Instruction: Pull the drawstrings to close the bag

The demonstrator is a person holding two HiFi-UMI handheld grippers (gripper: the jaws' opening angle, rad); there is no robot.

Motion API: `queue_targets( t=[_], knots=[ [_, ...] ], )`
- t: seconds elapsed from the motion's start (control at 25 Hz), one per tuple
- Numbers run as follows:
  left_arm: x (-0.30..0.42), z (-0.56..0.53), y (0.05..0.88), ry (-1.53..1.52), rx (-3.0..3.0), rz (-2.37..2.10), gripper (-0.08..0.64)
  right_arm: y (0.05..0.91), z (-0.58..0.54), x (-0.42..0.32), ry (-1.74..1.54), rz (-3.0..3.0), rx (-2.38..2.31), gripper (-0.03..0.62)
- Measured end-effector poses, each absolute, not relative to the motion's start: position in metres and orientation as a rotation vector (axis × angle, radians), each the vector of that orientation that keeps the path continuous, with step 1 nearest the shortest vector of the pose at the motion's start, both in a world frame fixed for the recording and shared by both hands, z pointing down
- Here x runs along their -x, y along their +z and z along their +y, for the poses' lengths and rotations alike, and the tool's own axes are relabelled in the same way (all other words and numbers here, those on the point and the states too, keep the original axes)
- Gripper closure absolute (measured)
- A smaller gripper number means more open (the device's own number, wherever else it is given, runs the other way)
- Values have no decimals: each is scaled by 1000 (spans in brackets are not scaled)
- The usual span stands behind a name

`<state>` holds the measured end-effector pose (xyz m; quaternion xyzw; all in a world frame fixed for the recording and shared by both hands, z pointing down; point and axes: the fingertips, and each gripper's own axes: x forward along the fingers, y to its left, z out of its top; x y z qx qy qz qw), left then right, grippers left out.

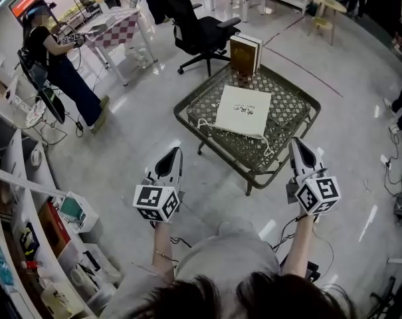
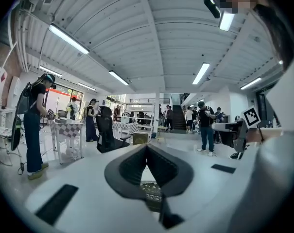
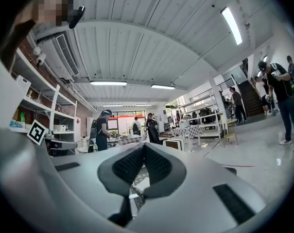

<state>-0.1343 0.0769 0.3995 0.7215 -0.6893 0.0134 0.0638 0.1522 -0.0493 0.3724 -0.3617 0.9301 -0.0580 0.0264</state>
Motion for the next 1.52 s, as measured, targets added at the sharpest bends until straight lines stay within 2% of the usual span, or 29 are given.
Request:
queue_targets(
  t=[0.52,1.52],
  knots=[
    [133,48,432,72,-2166,-1988,537,406,-68,-142,-284,2896,1171,571],
    [167,-93,437,108,-2119,-1970,537,405,-215,-115,-348,2908,1166,571]
  ],
)
